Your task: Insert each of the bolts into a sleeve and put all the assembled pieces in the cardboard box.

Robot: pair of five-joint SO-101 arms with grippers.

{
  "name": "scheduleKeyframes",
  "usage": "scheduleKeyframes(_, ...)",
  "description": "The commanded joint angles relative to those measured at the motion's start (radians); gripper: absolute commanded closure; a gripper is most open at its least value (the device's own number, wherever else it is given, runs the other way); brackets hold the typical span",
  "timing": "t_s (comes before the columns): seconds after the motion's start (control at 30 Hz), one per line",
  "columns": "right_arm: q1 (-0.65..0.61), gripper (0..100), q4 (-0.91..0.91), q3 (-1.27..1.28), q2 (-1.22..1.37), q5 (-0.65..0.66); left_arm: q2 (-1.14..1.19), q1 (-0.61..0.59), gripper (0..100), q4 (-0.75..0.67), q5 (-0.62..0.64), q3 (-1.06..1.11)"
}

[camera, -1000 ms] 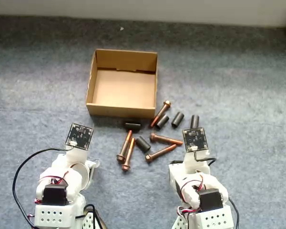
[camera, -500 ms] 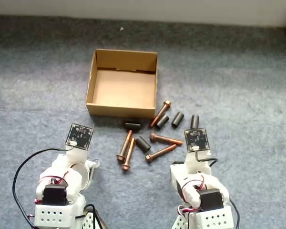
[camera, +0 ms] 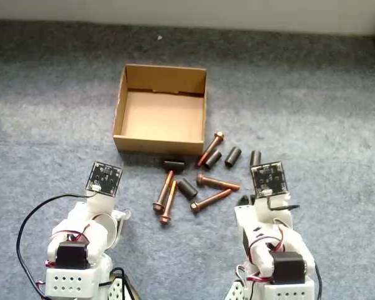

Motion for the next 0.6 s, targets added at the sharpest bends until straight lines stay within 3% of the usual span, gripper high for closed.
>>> scheduleKeyframes(0.0,0.007,90.4,-0.008,-0.197,0.128,-0.052,-0.002,-0.001,78,0.006,-0.009,0.019)
scheduleKeyframes(0.1,-0.010,90.3,-0.033,-0.341,0.358,-0.097,-0.002,-0.001,78,0.006,-0.009,0.019)
scheduleKeyframes(0.37,-0.013,89.9,-0.228,-0.607,1.006,-0.384,-0.002,-0.001,78,0.006,-0.009,0.019)
scheduleKeyframes(0.57,-0.008,86.1,-0.242,-0.771,1.359,-0.338,-0.002,-0.001,78,0.006,-0.009,0.019)
